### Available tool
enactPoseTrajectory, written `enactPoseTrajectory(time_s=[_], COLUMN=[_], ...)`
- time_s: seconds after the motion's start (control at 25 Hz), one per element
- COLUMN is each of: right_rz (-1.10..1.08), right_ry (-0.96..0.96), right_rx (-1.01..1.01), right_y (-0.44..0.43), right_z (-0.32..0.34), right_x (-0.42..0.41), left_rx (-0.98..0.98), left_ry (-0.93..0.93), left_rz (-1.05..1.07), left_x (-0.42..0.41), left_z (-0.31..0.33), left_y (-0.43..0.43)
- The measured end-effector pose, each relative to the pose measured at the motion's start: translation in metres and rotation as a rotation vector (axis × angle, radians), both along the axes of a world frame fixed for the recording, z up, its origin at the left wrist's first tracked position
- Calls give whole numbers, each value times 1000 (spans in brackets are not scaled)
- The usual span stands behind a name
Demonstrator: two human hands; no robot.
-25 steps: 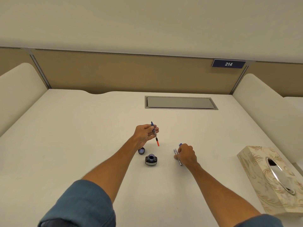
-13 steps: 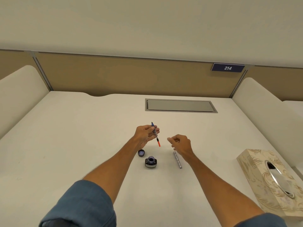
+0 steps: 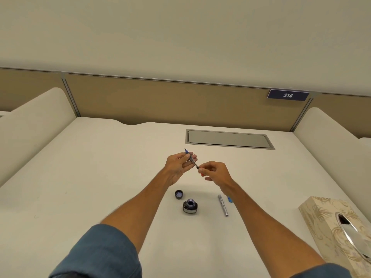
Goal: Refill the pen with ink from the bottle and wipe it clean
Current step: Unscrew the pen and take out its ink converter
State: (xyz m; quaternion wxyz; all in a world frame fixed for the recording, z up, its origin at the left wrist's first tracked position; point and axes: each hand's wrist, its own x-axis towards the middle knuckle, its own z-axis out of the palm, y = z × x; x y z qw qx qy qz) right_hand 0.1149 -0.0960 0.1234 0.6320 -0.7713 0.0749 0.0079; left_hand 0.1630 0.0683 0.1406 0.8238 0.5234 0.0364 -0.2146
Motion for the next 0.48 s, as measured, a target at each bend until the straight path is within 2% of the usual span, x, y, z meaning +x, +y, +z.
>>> enactPoseTrajectory(time_s=[0.28,0.4,0.48], right_rz=[-167,-193,-180], right_ry=[32,18,2], right_rx=[372,432,445], right_y=[-4,-5,-7], right_z=[8,14,18], right_x=[9,12,15], left_rx=[-72,-72,-23], left_ry=[10,83,67], left_rz=[-89,-132,-166], left_x=[-1,0,1], left_z=[16,18,17], left_y=[16,21,23])
